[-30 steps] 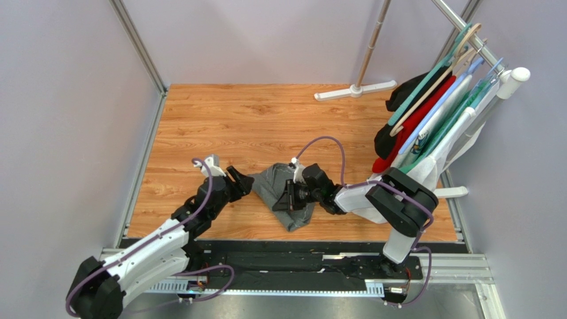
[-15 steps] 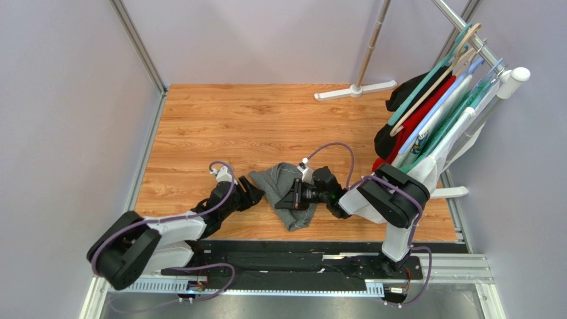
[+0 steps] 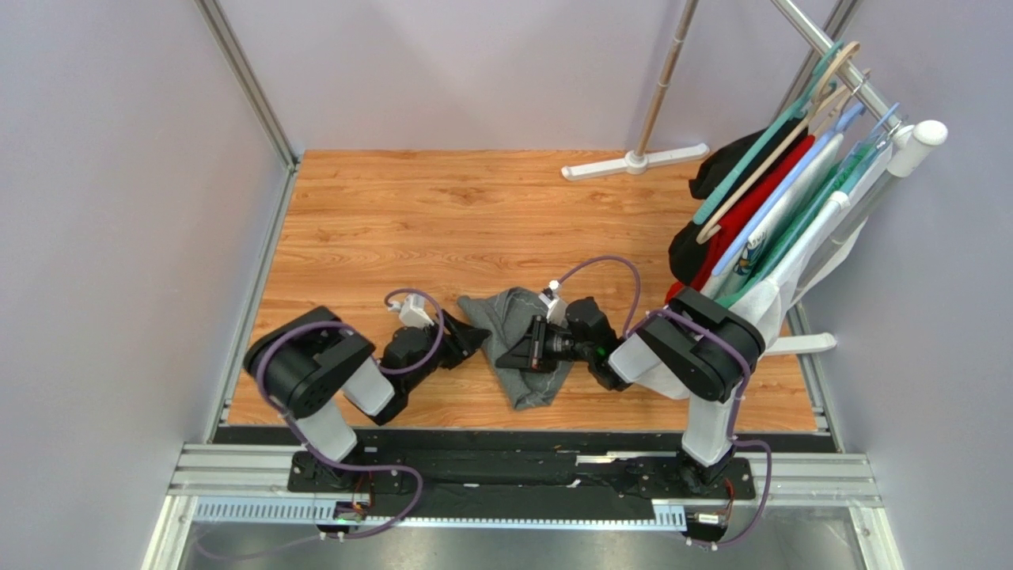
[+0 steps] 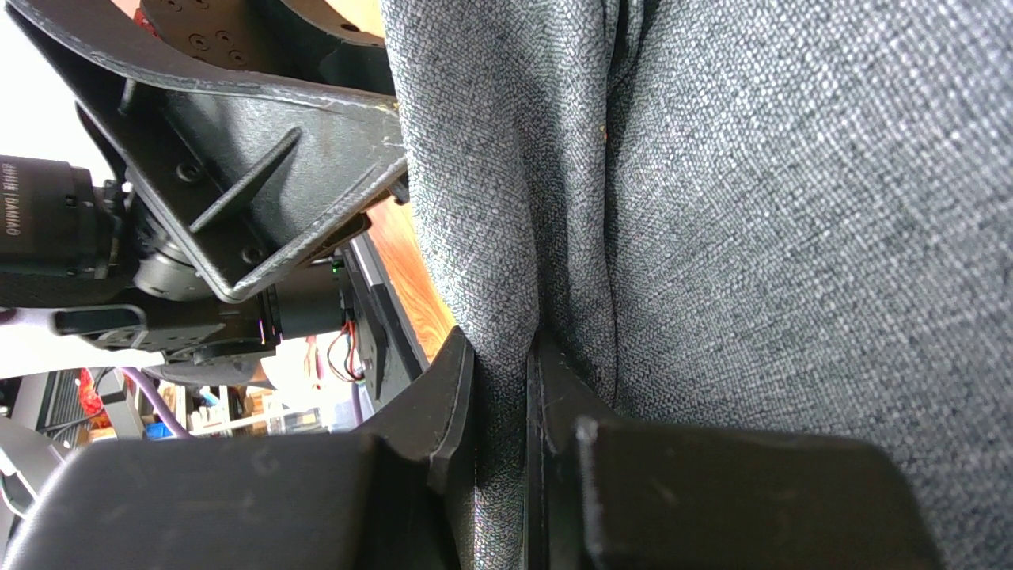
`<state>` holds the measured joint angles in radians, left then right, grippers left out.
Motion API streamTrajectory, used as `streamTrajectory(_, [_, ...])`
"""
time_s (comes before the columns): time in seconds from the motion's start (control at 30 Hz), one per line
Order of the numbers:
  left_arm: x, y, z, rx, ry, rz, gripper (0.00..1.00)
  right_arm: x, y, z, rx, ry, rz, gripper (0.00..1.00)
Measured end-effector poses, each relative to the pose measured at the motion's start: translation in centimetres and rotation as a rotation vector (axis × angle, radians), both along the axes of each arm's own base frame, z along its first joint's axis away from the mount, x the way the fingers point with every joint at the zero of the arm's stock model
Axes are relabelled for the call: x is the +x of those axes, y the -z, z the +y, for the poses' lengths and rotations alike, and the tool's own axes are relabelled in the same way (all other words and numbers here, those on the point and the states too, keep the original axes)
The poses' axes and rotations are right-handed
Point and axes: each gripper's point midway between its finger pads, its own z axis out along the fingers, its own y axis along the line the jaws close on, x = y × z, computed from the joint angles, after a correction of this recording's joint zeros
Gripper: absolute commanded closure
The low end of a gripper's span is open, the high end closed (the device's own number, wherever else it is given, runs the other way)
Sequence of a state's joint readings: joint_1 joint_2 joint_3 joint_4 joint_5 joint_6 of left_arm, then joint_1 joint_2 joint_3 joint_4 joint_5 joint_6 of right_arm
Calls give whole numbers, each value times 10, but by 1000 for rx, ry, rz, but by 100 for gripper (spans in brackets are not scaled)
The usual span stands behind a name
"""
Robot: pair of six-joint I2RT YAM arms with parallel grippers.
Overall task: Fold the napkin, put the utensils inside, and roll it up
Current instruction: Roll the napkin with the utensil
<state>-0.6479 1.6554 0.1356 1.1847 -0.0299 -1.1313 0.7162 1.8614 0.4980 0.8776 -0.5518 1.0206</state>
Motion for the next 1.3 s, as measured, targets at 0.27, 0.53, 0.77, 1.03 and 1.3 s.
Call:
streamTrajectory(0.27, [8,7,-18,-86,14,-10,55,5,2,-1,1,1,9,100])
streamTrajectory(0.53, [10,5,-21,-57,33,-33,78,6,3,0,-12,-13,8,100])
streamTrajectory(0.77, [15,7,-26,-41,45,-47,95,10,4,1,-34,-19,4,88])
streamTrajectory(1.03, [10,2,-29,20,85,-74,99,13,-1,-13,-206,-9,-85,32])
streamTrajectory(1.3, [3,-7,-39,118,156,-102,100,26,-30,-43,-492,83,-313,29])
